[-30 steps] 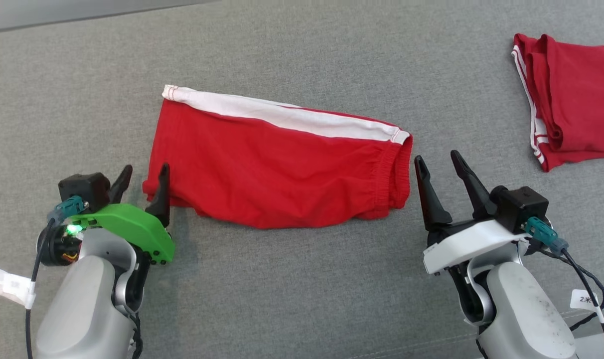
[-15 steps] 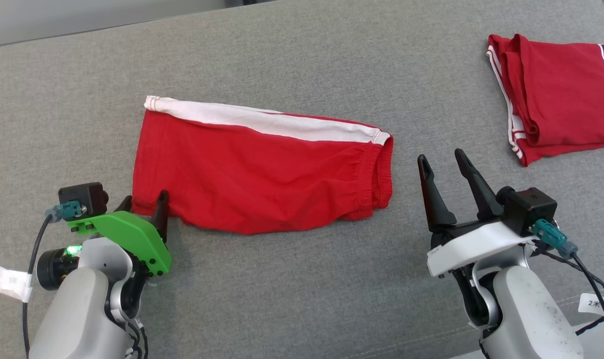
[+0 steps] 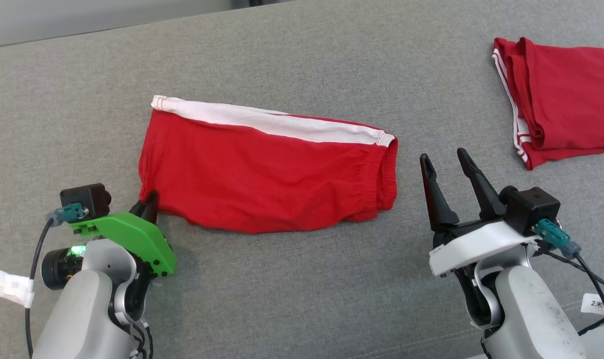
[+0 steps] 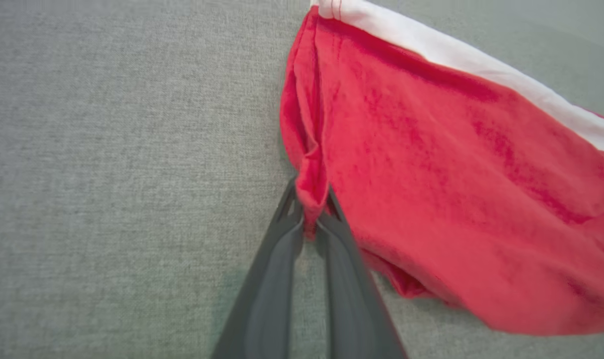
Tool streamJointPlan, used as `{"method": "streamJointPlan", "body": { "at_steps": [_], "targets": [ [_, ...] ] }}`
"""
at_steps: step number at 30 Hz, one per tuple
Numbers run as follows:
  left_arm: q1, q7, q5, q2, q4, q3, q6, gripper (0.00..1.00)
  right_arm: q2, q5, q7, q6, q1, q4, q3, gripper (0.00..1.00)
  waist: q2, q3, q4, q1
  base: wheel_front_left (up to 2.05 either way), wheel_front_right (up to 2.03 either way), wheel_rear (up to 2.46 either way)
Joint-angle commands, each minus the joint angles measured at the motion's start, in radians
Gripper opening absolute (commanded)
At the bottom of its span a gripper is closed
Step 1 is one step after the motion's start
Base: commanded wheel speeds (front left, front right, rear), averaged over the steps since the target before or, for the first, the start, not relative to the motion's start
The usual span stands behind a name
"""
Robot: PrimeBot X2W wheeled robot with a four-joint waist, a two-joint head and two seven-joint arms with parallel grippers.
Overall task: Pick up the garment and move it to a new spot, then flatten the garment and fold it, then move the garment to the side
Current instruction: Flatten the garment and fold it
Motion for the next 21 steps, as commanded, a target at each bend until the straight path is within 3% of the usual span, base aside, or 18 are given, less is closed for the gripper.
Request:
{"method": "streamJointPlan", "body": {
  "at_steps": [1,8,21],
  "targets": [
    [0.013,-0.014,0.004,0.000,-0.011,0.001,-0.003,0.00,-0.002,-0.002,0.001,-0.001,0.015,0.001,-0.006,1.00,-0.0001,-0.011,0.010,0.0000,0.00,0.00,0.00],
    [0.083,-0.062,-0.006,-0.014,-0.091,-0.005,-0.007,0.00,-0.002,-0.021,0.015,-0.001,0.036,-0.001,-0.039,1.00,-0.0001,-0.051,0.055,0.0000,0.00,0.00,0.00],
    [0.296,-0.137,-0.051,-0.078,-0.213,-0.006,0.033,0.00,-0.003,-0.037,0.056,-0.001,0.077,-0.015,-0.051,1.00,-0.0001,-0.099,0.117,0.0000,0.00,0.00,0.00]
  ]
}}
